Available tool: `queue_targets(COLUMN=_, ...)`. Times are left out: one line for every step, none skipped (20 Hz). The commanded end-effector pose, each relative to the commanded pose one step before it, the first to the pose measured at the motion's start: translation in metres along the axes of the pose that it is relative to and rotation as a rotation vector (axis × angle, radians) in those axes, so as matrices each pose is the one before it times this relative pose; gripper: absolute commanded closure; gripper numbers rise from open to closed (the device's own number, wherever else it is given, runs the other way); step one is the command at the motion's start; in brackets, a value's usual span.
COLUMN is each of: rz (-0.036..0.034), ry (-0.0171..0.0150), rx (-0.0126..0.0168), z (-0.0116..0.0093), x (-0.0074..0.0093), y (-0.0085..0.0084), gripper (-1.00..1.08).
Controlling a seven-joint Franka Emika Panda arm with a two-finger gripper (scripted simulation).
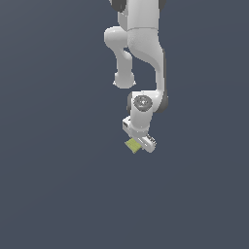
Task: Pick up the object and move it to a goal position.
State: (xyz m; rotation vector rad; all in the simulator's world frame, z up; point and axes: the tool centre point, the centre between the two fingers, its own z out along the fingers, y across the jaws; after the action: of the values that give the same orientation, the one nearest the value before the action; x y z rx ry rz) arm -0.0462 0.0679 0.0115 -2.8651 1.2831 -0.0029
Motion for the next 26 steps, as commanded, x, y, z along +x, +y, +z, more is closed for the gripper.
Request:
queue_targets(rz=0.00087, ry=-0.00095, rx=-0.00292, z=0.00182, x=0.00023, y=0.00142, gripper=1.08)
queue_targets(rz=0.00000, ry=0.00000, rx=0.00000, z=0.00000, x=0.00000, y=0.00000, gripper=1.08)
queue_targets(rz=0.00000, ry=0.00000, rx=0.00000, z=0.00000, x=0.00000, y=0.00000, gripper=1.08)
queue_targets(rz=0.00000, ry=0.00000, rx=0.00000, z=0.00000, x=0.00000, y=0.00000, gripper=1.08)
queue_targets(rz=0.00000, ry=0.00000, rx=0.00000, z=0.00000, x=0.00000, y=0.00000, gripper=1.08)
queue_targets(rz=-0.00044, ry=0.00109, rx=0.00317, z=-0.00191, x=-0.00002, y=-0.00134, gripper=1.08)
queue_targets(rz=0.00000, ry=0.00000, rx=0.00000, z=-0.00002, x=0.00034, y=0.00021, gripper=1.08)
queue_targets(rz=0.00000, ry=0.00000, rx=0.00000, z=-0.00005, x=0.00101, y=0.00063, gripper=1.08)
queue_targets(rz=0.00000, ry=0.00000, rx=0.00000, z=-0.00009, x=0.00169, y=0.00105, gripper=1.08)
queue_targets(rz=0.00000, ry=0.00000, rx=0.00000, z=-0.00013, x=0.00237, y=0.00146, gripper=1.08)
queue_targets(rz=0.00000, ry=0.00000, rx=0.00000, z=-0.00017, x=0.00306, y=0.00188, gripper=1.08)
queue_targets(rz=0.00000, ry=0.00000, rx=0.00000, z=-0.00020, x=0.00375, y=0.00229, gripper=1.08)
queue_targets(rz=0.00000, ry=0.00000, rx=0.00000, z=-0.00024, x=0.00445, y=0.00271, gripper=1.08)
queue_targets(rz=0.00000, ry=0.00000, rx=0.00000, z=-0.00028, x=0.00516, y=0.00313, gripper=1.08)
queue_targets(rz=0.00014, ry=-0.00023, rx=-0.00063, z=0.00005, x=0.00594, y=0.00359, gripper=1.08)
queue_targets(rz=0.00000, ry=0.00000, rx=0.00000, z=-0.00036, x=0.00661, y=0.00397, gripper=1.08)
queue_targets(rz=0.00000, ry=0.00000, rx=0.00000, z=-0.00040, x=0.00735, y=0.00440, gripper=1.08)
queue_targets(rz=0.00000, ry=0.00000, rx=0.00000, z=-0.00044, x=0.00812, y=0.00483, gripper=1.08)
queue_targets(rz=0.00013, ry=-0.00020, rx=-0.00065, z=-0.00012, x=0.00895, y=0.00531, gripper=1.08)
queue_targets(rz=0.00000, ry=0.00000, rx=0.00000, z=-0.00051, x=0.00953, y=0.00562, gripper=1.08)
queue_targets(rz=0.00000, ry=0.00000, rx=0.00000, z=-0.00053, x=0.00992, y=0.00580, gripper=1.08)
queue_targets(rz=0.00000, ry=0.00000, rx=0.00000, z=-0.00051, x=0.00957, y=0.00552, gripper=1.08)
queue_targets(rz=0.00010, ry=-0.00017, rx=-0.00066, z=-0.00013, x=0.00905, y=0.00513, gripper=1.08)
queue_targets(rz=0.00000, ry=0.00000, rx=0.00000, z=-0.00044, x=0.00842, y=0.00467, gripper=1.08)
queue_targets(rz=0.00000, ry=0.00000, rx=0.00000, z=-0.00041, x=0.00780, y=0.00426, gripper=1.08)
queue_targets(rz=0.00011, ry=-0.00015, rx=-0.00066, z=-0.00003, x=0.00718, y=0.00390, gripper=1.08)
